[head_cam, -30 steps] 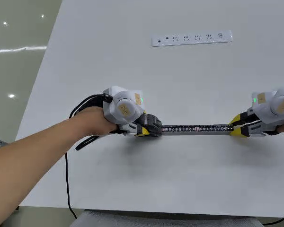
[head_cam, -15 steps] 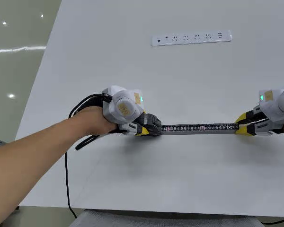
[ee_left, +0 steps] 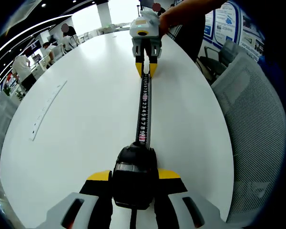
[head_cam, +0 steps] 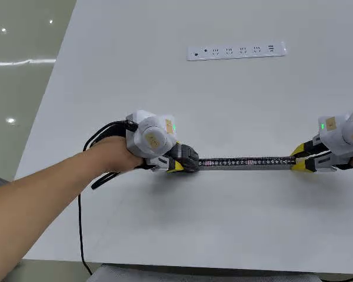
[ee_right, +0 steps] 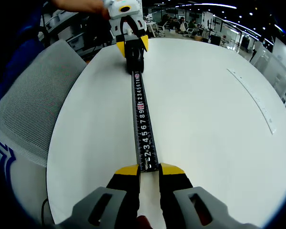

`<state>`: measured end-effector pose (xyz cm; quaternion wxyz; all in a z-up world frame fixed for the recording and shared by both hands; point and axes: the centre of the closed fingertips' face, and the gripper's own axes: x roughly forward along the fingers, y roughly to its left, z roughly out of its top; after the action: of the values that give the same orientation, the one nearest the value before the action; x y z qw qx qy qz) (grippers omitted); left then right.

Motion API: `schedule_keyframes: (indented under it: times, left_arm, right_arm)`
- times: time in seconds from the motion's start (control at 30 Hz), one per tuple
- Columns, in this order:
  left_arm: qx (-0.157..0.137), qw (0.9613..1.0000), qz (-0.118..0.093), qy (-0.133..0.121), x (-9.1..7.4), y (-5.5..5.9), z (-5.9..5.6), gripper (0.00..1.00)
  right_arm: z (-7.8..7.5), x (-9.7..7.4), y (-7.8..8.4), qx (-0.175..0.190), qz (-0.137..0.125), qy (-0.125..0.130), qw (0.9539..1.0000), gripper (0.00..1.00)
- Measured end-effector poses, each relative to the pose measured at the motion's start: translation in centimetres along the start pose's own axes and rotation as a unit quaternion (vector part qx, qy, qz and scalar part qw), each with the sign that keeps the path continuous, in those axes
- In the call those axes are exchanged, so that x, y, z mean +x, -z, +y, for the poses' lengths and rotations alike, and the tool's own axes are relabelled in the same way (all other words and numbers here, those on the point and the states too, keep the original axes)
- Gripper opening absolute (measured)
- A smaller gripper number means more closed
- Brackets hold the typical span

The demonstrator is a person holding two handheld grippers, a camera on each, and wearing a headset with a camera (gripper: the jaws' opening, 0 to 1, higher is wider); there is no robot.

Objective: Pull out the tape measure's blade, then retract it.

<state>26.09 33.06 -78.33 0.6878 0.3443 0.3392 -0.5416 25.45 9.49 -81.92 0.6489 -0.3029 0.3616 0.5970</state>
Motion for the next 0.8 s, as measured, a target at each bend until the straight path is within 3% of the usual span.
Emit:
schedule_keyframes:
  times: [0.5,0.8]
  left_arm:
    - [0.000,1.0000,-0.006,-0.006,0.10,-0.13,0.00,0.31]
    - [-0.042,0.9982,-0.025,-0.036,-0.26,0.13,0.47,0.37]
  right_arm:
    - [0.03,0.03,-0.03,-0.025,0.021,0.002,0.9994,0.13]
    - [-0.09,0.03,0.03,-0.024,0.035,0.015,0.9990,0.15]
